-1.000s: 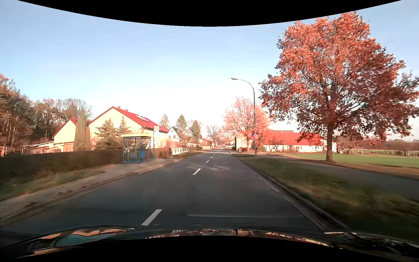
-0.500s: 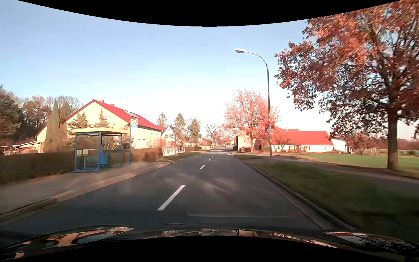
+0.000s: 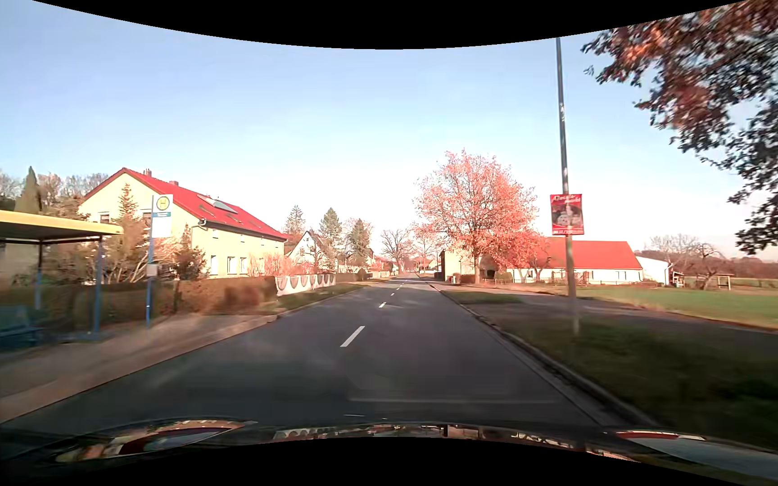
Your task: Follow the waypoints while adhering to traffic rules and regulations
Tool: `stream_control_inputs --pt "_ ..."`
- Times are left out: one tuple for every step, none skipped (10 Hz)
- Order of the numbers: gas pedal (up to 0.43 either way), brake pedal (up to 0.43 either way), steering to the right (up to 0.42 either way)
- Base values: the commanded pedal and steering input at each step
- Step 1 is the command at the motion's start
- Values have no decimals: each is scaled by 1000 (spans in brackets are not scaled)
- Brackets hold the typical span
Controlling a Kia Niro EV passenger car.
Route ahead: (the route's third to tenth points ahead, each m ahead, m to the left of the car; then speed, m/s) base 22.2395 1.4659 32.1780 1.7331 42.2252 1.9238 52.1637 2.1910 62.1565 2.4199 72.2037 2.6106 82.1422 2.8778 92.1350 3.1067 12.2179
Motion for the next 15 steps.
stream_control_inputs --pt "110 0 3" --pt "110 0 4" --pt "110 0 4" --pt "110 0 4" --pt "110 0 4" --pt "110 0 3" --pt "110 0 3" --pt "110 0 2" --pt "110 0 0" --pt "110 0 -1" --pt "110 0 -2" --pt "110 0 -2" --pt "110 0 -2" --pt "110 0 -2" --pt "110 0 -1"
